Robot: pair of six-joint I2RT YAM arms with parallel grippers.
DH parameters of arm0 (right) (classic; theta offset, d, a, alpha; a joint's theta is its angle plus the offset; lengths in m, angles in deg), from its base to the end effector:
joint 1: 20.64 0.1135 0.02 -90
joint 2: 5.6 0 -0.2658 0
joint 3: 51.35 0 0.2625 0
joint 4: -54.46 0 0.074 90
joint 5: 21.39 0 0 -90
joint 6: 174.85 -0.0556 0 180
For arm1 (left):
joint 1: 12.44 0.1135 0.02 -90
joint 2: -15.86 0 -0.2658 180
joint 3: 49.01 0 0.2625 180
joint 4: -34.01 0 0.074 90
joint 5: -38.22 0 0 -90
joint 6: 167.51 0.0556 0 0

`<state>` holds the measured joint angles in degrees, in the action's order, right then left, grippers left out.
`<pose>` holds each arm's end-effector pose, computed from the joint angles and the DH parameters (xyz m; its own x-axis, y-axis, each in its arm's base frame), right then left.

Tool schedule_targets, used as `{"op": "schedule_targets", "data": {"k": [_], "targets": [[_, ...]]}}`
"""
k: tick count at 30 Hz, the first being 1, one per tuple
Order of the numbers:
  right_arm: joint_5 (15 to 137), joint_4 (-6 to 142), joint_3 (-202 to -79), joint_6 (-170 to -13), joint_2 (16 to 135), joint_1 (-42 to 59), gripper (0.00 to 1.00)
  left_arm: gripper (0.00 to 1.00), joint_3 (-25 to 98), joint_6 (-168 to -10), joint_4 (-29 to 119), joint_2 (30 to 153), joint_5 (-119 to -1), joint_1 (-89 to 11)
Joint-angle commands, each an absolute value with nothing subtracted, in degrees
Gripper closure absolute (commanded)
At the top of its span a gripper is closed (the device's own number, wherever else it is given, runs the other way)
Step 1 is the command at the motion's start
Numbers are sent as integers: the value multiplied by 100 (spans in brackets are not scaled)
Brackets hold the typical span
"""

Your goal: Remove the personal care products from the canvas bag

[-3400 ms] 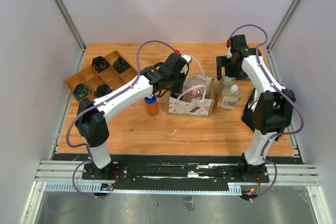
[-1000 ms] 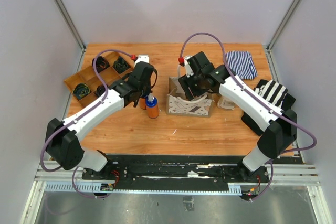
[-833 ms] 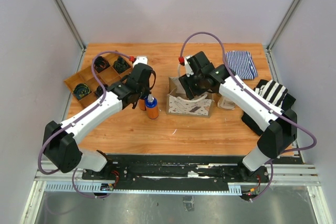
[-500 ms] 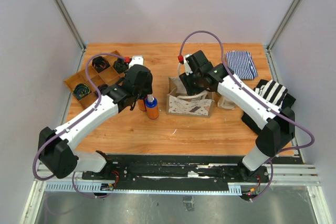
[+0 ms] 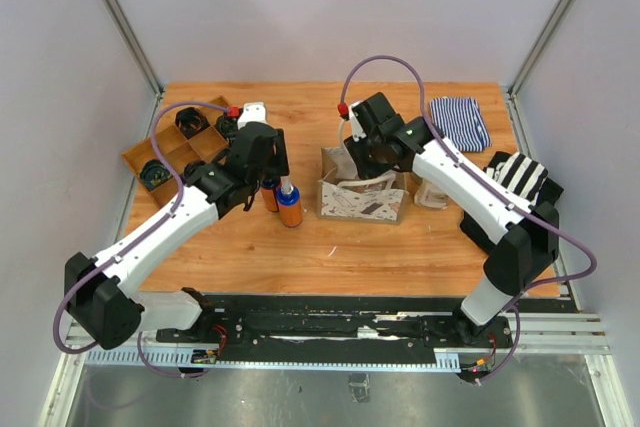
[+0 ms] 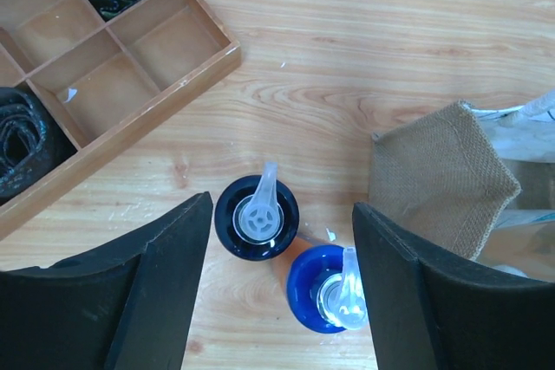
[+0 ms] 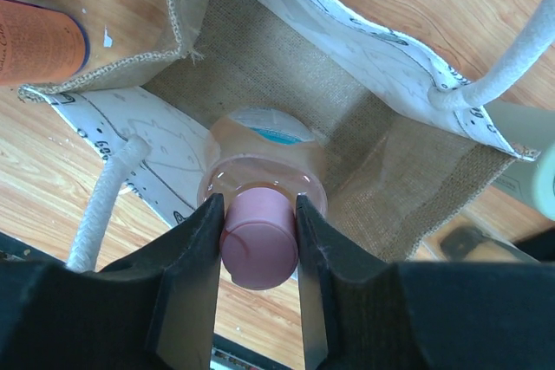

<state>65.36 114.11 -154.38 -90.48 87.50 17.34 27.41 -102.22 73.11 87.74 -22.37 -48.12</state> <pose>0.2988 0.2293 0.3254 -0.6559 -0.3878 -0.6476 -0.5237 0.8517 0.0204 0.2595 -0.1527 0.3174 -0.4937 -0.0938 -0.8646 -0.0295 0.9954 -0.0912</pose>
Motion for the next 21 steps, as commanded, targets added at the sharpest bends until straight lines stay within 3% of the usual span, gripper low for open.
{"op": "schedule_targets", "data": {"k": [1,4,13,21], "targets": [[6274,11594,-15943,-8908,8677,1818,95,29,2881,-10313,7304,8471,-2033,-4768],[6268,11625,-16185,-8881,8698,1820,99,28,2967,-10309,7362,8376,-2057,-4768],[6348,11812,-17705,-8793,8751,1828,98,27,2954,-10325,7430,8167,-2087,-4770],[7470,11067,-18493,-8929,8536,1864,98,27,2833,-10422,7281,8072,-2095,-4768]]}}
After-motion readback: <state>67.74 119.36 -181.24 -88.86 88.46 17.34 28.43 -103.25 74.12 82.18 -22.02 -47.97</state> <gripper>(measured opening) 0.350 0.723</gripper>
